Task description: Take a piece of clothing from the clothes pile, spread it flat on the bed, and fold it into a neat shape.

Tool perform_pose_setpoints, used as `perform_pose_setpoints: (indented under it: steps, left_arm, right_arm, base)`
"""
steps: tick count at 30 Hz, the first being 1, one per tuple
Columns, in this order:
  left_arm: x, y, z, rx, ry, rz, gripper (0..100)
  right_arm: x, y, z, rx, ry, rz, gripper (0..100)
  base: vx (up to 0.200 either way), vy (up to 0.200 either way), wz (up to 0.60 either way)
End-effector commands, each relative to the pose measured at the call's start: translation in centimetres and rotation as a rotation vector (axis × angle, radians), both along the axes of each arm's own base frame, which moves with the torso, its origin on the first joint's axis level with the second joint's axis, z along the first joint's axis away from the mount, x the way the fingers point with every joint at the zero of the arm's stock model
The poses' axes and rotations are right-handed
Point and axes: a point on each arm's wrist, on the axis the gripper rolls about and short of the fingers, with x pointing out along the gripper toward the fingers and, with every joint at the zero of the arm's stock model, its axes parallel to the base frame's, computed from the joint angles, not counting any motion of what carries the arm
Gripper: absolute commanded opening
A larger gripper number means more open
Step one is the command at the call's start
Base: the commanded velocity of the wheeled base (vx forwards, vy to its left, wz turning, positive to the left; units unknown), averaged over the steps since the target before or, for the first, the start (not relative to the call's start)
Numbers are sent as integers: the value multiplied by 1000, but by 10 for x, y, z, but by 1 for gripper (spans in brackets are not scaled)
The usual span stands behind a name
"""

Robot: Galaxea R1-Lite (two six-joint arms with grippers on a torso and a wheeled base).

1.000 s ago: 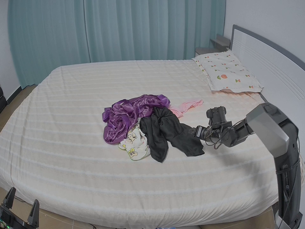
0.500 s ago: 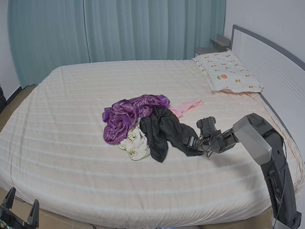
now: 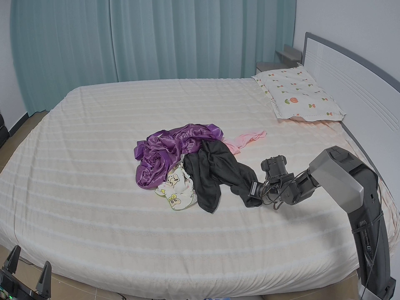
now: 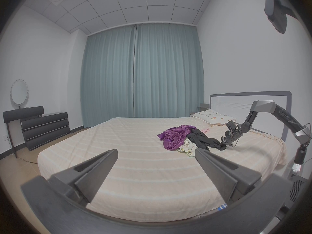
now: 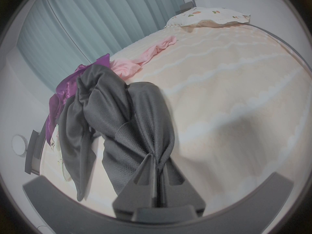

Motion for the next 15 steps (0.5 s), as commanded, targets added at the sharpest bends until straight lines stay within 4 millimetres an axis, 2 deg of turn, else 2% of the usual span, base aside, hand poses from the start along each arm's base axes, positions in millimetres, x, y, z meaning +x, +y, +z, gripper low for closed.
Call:
perform_pose_setpoints:
  steps: [1,8,11,12,13,14,15]
  left_arm:
    - [0,0,-5,1,0,0,100]
    - [0,0,-5,6,-3,-3,100]
    - [-1,0,2,-4,-37,-12,100]
    - [-7,-1,24,-30,-122,-37,100]
    - [-8,-1,29,-36,-138,-42,100]
    - [-15,-1,83,-106,-233,-71,100]
    - [-12,-1,90,-96,-215,-70,100]
  right_arm:
    - [-13,-14,36,32,-63,-20,0]
    - [-73,-12,61,148,-149,39,0]
    - [-90,-9,68,198,-178,33,0]
    - [-95,-9,69,203,-185,33,0]
    - [-96,-10,69,203,-186,33,0]
    - [-102,-12,70,206,-189,28,0]
    - [-102,-12,72,210,-192,25,0]
  base:
    - [0,0,0]
    - [0,0,0]
    - [0,0,0]
    - [0,0,0]
    - [0,0,0]
    - [0,0,0]
    - [0,0,0]
